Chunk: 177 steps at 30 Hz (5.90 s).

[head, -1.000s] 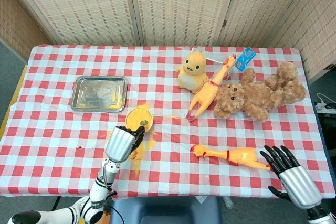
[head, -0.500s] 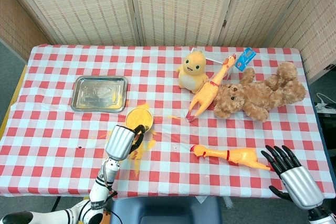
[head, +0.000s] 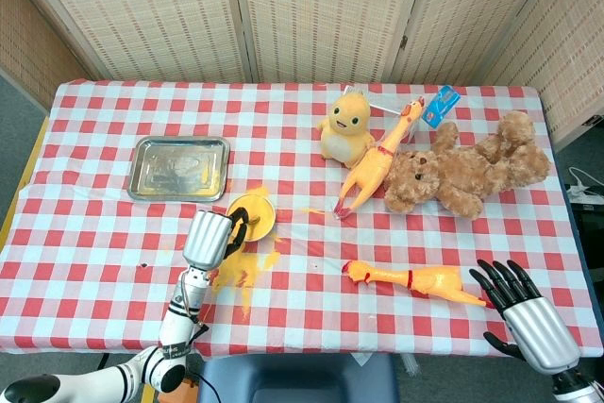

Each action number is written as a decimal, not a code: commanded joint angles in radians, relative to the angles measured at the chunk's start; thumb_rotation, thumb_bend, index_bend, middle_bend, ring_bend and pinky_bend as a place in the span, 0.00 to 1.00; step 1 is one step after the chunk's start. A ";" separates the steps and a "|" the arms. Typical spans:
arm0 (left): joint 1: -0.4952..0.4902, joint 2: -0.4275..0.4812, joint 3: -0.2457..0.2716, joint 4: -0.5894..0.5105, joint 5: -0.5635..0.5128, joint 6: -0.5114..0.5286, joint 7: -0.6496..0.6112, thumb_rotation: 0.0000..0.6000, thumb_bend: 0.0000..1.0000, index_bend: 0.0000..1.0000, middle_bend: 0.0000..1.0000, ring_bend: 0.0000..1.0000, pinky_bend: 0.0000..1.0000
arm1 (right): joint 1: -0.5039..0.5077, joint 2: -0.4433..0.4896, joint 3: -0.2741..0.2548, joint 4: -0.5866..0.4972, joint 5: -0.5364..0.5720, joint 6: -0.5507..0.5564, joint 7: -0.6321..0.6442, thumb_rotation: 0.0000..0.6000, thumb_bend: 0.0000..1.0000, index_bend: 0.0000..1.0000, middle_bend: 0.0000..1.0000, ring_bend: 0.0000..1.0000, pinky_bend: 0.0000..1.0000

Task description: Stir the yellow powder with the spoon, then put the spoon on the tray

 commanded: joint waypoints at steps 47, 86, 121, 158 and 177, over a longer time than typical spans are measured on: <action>0.022 0.066 0.031 -0.153 -0.024 0.015 0.034 1.00 0.75 0.78 1.00 1.00 1.00 | -0.004 0.005 -0.005 0.004 -0.015 0.016 0.013 1.00 0.08 0.00 0.00 0.00 0.00; -0.062 0.009 -0.016 0.124 0.024 0.069 -0.024 1.00 0.76 0.78 1.00 1.00 1.00 | -0.001 0.004 -0.001 -0.003 0.001 0.002 0.007 1.00 0.08 0.00 0.00 0.00 0.00; -0.070 0.033 -0.017 0.111 0.014 0.039 -0.050 1.00 0.75 0.78 1.00 1.00 1.00 | -0.002 0.007 -0.005 -0.003 -0.006 -0.001 0.010 1.00 0.08 0.00 0.00 0.00 0.00; 0.003 0.160 0.041 -0.255 -0.059 -0.032 0.106 1.00 0.75 0.79 1.00 1.00 1.00 | -0.018 0.001 0.005 0.003 -0.008 0.035 -0.001 1.00 0.08 0.00 0.00 0.00 0.00; -0.001 0.138 0.043 -0.263 -0.014 -0.010 0.076 1.00 0.75 0.79 1.00 1.00 1.00 | -0.017 0.003 0.004 0.003 -0.008 0.033 0.003 1.00 0.08 0.00 0.00 0.00 0.00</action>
